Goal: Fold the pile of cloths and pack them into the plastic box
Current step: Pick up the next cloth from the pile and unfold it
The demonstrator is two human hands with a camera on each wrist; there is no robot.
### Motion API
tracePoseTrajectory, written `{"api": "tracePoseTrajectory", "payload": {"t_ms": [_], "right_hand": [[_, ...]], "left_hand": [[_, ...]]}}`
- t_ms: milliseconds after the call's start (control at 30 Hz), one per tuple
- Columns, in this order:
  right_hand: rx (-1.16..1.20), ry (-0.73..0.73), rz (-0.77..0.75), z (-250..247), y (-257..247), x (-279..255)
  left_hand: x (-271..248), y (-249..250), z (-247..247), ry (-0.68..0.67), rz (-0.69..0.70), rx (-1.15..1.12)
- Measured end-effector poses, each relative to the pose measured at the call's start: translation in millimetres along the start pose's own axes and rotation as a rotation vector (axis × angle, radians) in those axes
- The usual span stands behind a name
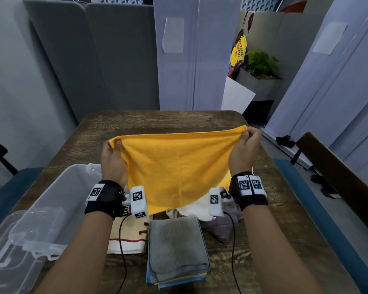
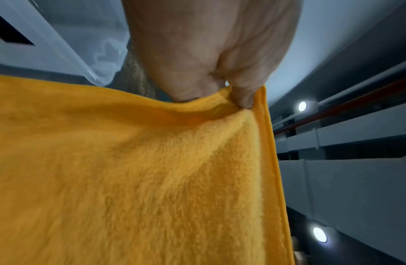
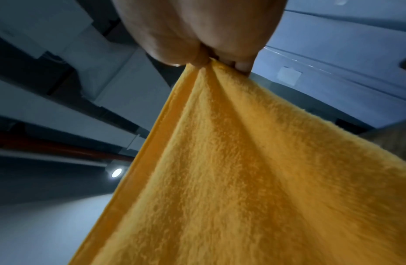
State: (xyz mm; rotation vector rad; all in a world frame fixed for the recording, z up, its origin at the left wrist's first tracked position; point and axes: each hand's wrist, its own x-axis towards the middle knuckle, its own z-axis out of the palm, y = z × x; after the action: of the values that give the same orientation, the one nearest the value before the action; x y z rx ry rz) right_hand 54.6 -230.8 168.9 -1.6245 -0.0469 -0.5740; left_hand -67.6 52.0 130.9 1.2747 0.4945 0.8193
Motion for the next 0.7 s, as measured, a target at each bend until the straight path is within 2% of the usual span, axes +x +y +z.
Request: {"api": "tracePoseTrajectory", "payload": {"t_ms": [133, 233, 300, 400, 533, 700], "right_hand": [[0.133, 0.033, 0.111, -5, 10, -1], [0.179, 0.017, 0.14, -2, 9, -7], [0.209, -0.051, 0.122, 4, 2, -14], [0.228, -0.227, 0.034, 14, -11, -30], [0.301, -0.492, -0.038, 23, -29, -50], [0.391, -0.615, 0.01, 21, -32, -58]], "left_hand": [[-4, 23, 14, -0.198, -0.058, -0.287], [-17, 40, 33, -0.364, -0.139, -0.327], [-31, 48, 48, -0.506, -0.137, -0.28], [-49, 43, 67, -0.636, -0.028, -0.088], [-63, 33, 83, -0.714, -0.003, -0.032], [-65, 31, 87, -0.654, 0.024, -0.056]]}}
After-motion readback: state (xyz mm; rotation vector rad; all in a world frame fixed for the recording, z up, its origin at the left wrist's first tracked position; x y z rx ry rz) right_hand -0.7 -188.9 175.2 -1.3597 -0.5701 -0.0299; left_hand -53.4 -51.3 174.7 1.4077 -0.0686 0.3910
